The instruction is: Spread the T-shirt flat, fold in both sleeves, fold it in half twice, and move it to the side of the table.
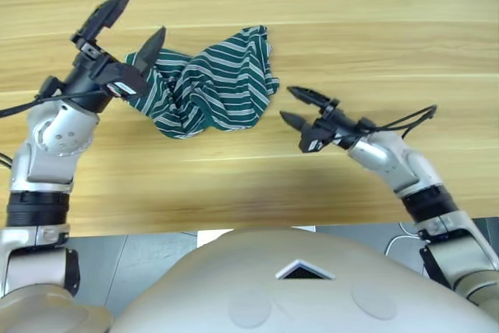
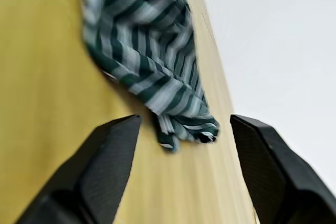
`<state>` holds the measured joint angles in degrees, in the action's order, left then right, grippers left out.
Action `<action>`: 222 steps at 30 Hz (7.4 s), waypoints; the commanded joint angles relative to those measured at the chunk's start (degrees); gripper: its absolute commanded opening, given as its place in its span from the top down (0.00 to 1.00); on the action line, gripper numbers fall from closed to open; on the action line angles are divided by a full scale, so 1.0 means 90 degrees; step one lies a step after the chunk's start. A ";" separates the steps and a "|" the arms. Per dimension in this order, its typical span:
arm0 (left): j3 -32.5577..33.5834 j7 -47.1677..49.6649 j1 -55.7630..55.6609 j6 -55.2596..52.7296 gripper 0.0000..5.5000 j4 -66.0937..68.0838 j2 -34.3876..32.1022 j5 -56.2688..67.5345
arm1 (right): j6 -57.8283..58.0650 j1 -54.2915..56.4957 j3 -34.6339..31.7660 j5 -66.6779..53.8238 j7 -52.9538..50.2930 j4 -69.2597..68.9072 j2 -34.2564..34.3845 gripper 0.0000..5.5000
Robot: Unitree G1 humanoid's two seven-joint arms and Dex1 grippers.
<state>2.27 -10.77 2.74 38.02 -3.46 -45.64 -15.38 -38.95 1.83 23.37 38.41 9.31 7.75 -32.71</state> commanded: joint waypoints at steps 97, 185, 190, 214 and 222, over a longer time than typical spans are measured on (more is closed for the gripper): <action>-0.0645 -0.1083 0.1039 -0.0614 1.00 -0.0109 0.0437 -0.0116 | -0.0462 0.1359 0.1411 -0.0146 -0.0480 0.2334 0.0012 1.00; -0.0733 -0.2896 0.1231 0.1358 0.59 0.1369 0.1018 0.4860 | 0.0181 -0.0075 -0.1024 -0.1465 0.1226 0.0202 -0.0422 0.58; 0.0159 -0.0815 0.0343 0.0770 0.59 0.2603 0.1260 0.1790 | 0.0122 -0.0249 -0.0539 -0.0590 0.0770 0.1610 -0.0490 0.58; -0.1477 0.1053 -0.1322 -0.0181 0.59 0.3902 0.0765 -0.2647 | -0.0464 -0.0355 -0.0446 -0.1105 0.0683 0.1726 -0.0880 0.58; -0.2505 0.0262 -0.1686 -0.0125 0.59 0.4233 0.0177 -0.3414 | -0.0425 -0.0280 -0.0337 -0.1098 0.0672 0.1724 -0.0796 0.58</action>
<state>-17.11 -4.05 -13.12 35.96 33.85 -41.55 -43.64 -44.62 0.42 18.76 25.93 13.73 21.66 -40.08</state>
